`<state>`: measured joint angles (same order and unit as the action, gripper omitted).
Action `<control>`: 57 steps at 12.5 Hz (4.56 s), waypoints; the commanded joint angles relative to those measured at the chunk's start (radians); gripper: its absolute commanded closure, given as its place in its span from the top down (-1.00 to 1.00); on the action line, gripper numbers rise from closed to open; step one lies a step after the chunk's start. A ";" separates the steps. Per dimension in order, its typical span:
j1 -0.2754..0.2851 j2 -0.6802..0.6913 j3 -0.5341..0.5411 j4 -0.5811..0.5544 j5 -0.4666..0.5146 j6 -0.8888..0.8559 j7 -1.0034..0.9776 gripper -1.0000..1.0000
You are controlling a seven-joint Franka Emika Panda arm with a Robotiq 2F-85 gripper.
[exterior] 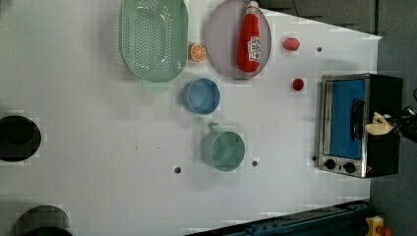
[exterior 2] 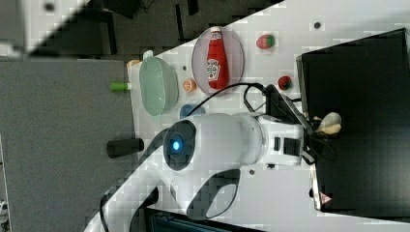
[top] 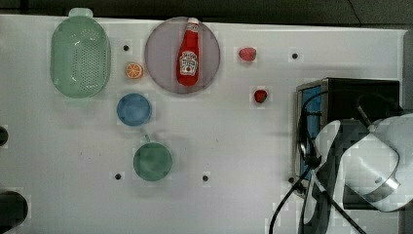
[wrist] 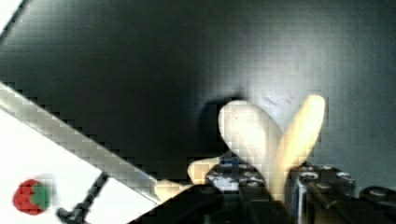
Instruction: Pick banana from oven and place on table.
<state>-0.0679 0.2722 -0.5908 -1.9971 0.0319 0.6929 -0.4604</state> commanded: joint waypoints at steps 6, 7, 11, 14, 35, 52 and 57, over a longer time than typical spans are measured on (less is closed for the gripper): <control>0.037 -0.197 0.011 0.359 -0.082 -0.520 -0.018 -0.63; 0.049 -0.223 0.036 0.410 -0.084 -0.613 -0.017 -0.63; 0.096 -0.326 0.211 0.446 -0.082 -0.832 0.120 -0.63; 0.107 -0.356 0.372 0.390 -0.080 -0.878 0.433 -0.63; 0.097 -0.230 0.495 -0.348 -0.069 0.021 0.667 0.29; 0.102 -0.509 0.504 0.227 -0.076 -0.757 0.582 1.00; 0.102 -0.504 0.505 0.219 -0.076 -0.759 0.582 1.00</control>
<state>0.0277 -0.2457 -0.0995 -1.7568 -0.0256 -0.0768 0.1542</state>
